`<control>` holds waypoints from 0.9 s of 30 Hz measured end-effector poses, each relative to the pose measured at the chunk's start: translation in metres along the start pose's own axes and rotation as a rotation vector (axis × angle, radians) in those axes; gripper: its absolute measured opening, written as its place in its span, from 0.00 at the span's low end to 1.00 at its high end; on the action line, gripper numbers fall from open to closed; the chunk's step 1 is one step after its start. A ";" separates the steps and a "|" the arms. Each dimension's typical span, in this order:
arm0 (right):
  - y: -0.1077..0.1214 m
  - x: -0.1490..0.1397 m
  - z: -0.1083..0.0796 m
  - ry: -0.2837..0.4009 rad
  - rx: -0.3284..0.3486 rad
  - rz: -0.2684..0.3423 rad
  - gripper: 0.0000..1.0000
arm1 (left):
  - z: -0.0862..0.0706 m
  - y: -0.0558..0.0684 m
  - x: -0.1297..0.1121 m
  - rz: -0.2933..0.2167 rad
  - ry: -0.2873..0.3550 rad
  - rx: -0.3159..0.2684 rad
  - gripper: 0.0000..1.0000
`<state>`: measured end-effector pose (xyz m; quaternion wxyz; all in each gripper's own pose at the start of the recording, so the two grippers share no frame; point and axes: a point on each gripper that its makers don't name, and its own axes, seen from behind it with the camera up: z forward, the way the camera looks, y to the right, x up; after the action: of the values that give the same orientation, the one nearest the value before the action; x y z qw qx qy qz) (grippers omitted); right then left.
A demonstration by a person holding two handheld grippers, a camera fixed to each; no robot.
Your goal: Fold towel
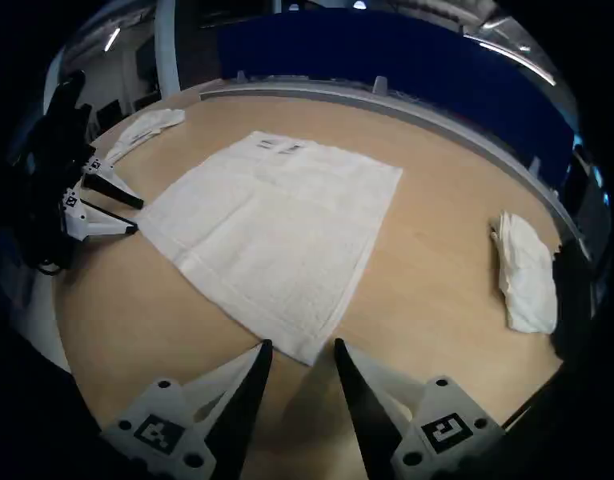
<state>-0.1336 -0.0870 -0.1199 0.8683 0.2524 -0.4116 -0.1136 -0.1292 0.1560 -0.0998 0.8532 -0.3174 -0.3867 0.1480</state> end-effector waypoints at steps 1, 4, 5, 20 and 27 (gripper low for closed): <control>0.000 0.000 0.000 0.000 -0.001 0.000 0.56 | 0.000 0.000 0.000 0.001 0.000 0.000 0.55; 0.000 0.000 -0.001 0.000 0.000 0.001 0.48 | 0.000 0.002 0.000 0.004 -0.004 -0.001 0.48; 0.000 0.000 -0.001 0.000 0.000 0.002 0.44 | 0.000 0.002 0.000 0.005 -0.005 -0.001 0.45; 0.000 0.004 -0.004 0.002 0.008 0.063 0.15 | -0.001 -0.002 -0.001 -0.007 -0.011 0.030 0.10; 0.000 0.015 -0.011 0.022 0.005 0.045 0.15 | -0.007 -0.002 0.008 -0.033 0.003 0.032 0.09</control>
<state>-0.1153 -0.0895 -0.1164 0.8744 0.2467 -0.4079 -0.0903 -0.1182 0.1554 -0.0973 0.8610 -0.2975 -0.3882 0.1393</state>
